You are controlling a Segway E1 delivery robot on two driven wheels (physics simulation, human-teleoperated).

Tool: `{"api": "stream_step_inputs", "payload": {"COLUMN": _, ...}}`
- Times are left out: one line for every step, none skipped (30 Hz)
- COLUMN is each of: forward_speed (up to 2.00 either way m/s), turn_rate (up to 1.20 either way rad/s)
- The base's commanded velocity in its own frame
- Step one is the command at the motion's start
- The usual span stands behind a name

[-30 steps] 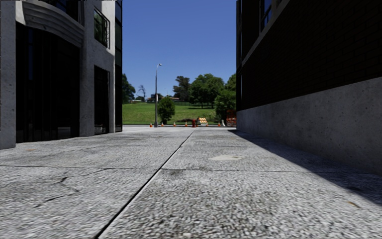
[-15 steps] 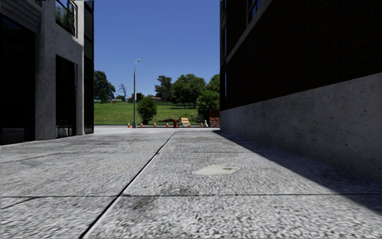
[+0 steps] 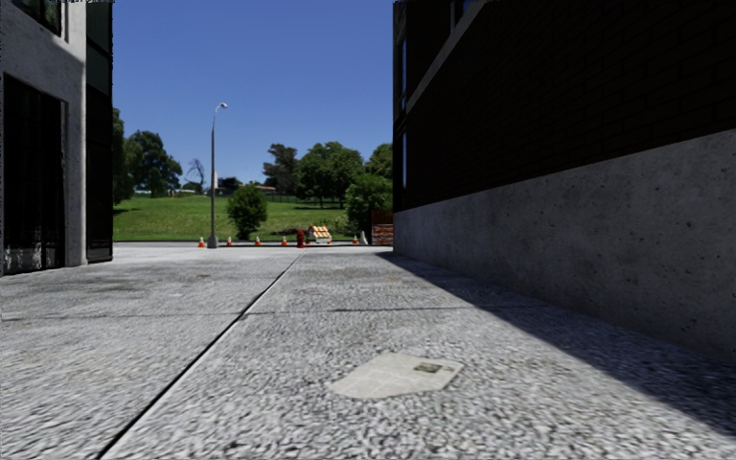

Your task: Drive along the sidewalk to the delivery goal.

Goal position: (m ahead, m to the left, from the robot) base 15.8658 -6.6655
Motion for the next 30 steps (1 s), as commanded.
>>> {"api": "stream_step_inputs", "payload": {"forward_speed": 2.00, "turn_rate": 0.00}}
{"api": "stream_step_inputs", "payload": {"forward_speed": 2.00, "turn_rate": 0.00}}
{"api": "stream_step_inputs", "payload": {"forward_speed": 2.00, "turn_rate": 0.00}}
{"api": "stream_step_inputs", "payload": {"forward_speed": 2.00, "turn_rate": 0.00}}
{"api": "stream_step_inputs", "payload": {"forward_speed": 2.00, "turn_rate": 0.00}}
{"api": "stream_step_inputs", "payload": {"forward_speed": 2.00, "turn_rate": 0.00}}
{"api": "stream_step_inputs", "payload": {"forward_speed": 2.00, "turn_rate": 0.00}}
{"api": "stream_step_inputs", "payload": {"forward_speed": 2.00, "turn_rate": 0.00}}
{"api": "stream_step_inputs", "payload": {"forward_speed": 2.00, "turn_rate": 0.00}}
{"api": "stream_step_inputs", "payload": {"forward_speed": 2.00, "turn_rate": 0.00}}
{"api": "stream_step_inputs", "payload": {"forward_speed": 2.00, "turn_rate": 0.00}}
{"api": "stream_step_inputs", "payload": {"forward_speed": 2.00, "turn_rate": 0.00}}
{"api": "stream_step_inputs", "payload": {"forward_speed": 2.00, "turn_rate": 0.00}}
{"api": "stream_step_inputs", "payload": {"forward_speed": 2.00, "turn_rate": 0.08}}
{"api": "stream_step_inputs", "payload": {"forward_speed": 2.00, "turn_rate": 0.11}}
{"api": "stream_step_inputs", "payload": {"forward_speed": 2.00, "turn_rate": 0.14}}
{"api": "stream_step_inputs", "payload": {"forward_speed": 2.00, "turn_rate": 0.14}}
{"api": "stream_step_inputs", "payload": {"forward_speed": 2.00, "turn_rate": 0.17}}
{"api": "stream_step_inputs", "payload": {"forward_speed": 2.00, "turn_rate": 0.18}}
{"api": "stream_step_inputs", "payload": {"forward_speed": 2.00, "turn_rate": 0.18}}
{"api": "stream_step_inputs", "payload": {"forward_speed": 2.00, "turn_rate": 0.18}}
{"api": "stream_step_inputs", "payload": {"forward_speed": 2.00, "turn_rate": 0.19}}
{"api": "stream_step_inputs", "payload": {"forward_speed": 2.00, "turn_rate": 0.19}}
{"api": "stream_step_inputs", "payload": {"forward_speed": 2.00, "turn_rate": 0.20}}
{"api": "stream_step_inputs", "payload": {"forward_speed": 2.00, "turn_rate": 0.20}}
{"api": "stream_step_inputs", "payload": {"forward_speed": 2.00, "turn_rate": 0.20}}
{"api": "stream_step_inputs", "payload": {"forward_speed": 2.00, "turn_rate": 0.20}}
{"api": "stream_step_inputs", "payload": {"forward_speed": 2.00, "turn_rate": 0.20}}
{"api": "stream_step_inputs", "payload": {"forward_speed": 2.00, "turn_rate": 0.20}}
{"api": "stream_step_inputs", "payload": {"forward_speed": 2.00, "turn_rate": 0.20}}
